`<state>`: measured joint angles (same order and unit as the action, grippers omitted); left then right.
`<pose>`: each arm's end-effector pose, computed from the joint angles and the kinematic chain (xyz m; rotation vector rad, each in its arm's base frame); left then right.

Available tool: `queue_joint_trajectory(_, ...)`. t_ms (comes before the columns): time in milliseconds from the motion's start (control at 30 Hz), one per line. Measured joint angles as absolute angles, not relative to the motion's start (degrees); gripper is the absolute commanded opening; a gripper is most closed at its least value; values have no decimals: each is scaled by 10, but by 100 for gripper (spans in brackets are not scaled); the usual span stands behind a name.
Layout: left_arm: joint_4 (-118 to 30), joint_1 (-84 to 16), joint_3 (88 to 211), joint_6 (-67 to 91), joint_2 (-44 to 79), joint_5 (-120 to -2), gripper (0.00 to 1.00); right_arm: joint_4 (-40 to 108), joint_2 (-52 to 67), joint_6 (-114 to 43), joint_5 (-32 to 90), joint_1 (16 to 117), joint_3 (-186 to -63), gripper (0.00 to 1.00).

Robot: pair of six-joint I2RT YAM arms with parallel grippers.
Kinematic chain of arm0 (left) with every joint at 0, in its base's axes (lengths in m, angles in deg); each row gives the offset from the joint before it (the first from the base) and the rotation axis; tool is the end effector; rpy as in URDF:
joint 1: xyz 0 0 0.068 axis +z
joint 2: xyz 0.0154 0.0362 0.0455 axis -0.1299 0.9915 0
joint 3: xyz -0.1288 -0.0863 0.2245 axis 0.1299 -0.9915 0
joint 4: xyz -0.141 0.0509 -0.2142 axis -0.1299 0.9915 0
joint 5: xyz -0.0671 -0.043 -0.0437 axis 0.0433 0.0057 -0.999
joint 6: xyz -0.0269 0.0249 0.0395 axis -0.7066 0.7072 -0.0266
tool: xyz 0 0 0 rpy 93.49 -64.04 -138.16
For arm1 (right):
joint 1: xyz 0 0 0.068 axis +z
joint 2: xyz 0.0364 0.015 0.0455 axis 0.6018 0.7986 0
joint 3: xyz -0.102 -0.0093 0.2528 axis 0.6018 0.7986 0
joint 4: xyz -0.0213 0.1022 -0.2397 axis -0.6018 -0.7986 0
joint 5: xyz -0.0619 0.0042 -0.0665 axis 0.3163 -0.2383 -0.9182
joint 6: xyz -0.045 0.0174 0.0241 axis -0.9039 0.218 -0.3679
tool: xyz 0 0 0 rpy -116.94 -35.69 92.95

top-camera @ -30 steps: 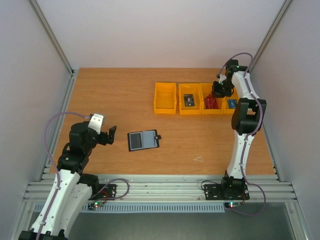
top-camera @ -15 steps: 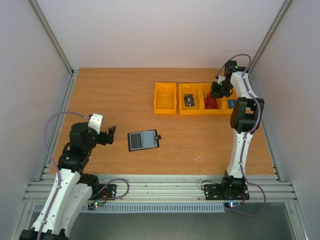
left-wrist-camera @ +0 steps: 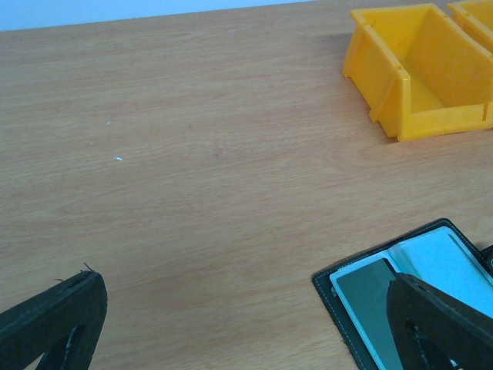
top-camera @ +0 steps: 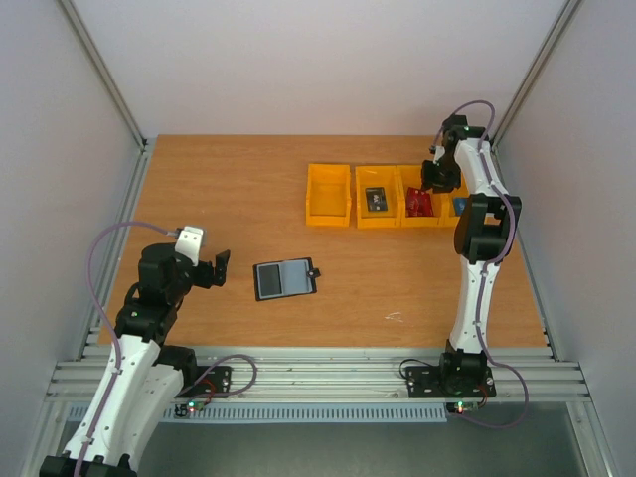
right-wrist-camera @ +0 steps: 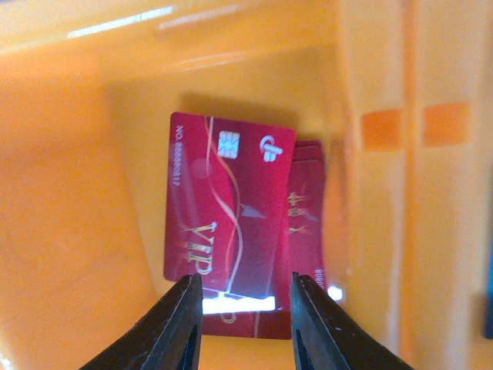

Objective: Take the credit cards out of the card holder

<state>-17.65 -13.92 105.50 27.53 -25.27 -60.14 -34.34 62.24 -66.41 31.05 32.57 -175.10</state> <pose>0.1417 -0.0209 0.2432 0.2635 2.0609 -0.1698 0.4812 -0.0315 0.2123 -0.5249 2.8495 0.1547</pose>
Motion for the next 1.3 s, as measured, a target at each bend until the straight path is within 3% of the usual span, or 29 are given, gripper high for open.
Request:
queue_joint_trajectory(333,-176,-137,1055,208,-252,-603,99,-369,596,-693,174,399,-1826,34)
queue_joint_trajectory(567,-186,-130,1037,40,-210,-631,99,-346,437,-684,163,532,-1702,39)
queue_joint_trajectory(733,-218,-129,996,-65,-131,-659,94,-299,358,-637,224,680,-1587,42)
queue_joint_trajectory(900,-277,-129,970,-123,-59,-693,87,-238,372,-569,327,780,-1496,32)
queue_joint_trajectory(1133,-377,-129,937,-180,24,-735,87,-110,432,-465,486,821,-1408,30)
queue_joint_trajectory(1300,-455,-134,936,-207,72,-758,88,-69,471,-425,499,821,-1403,30)
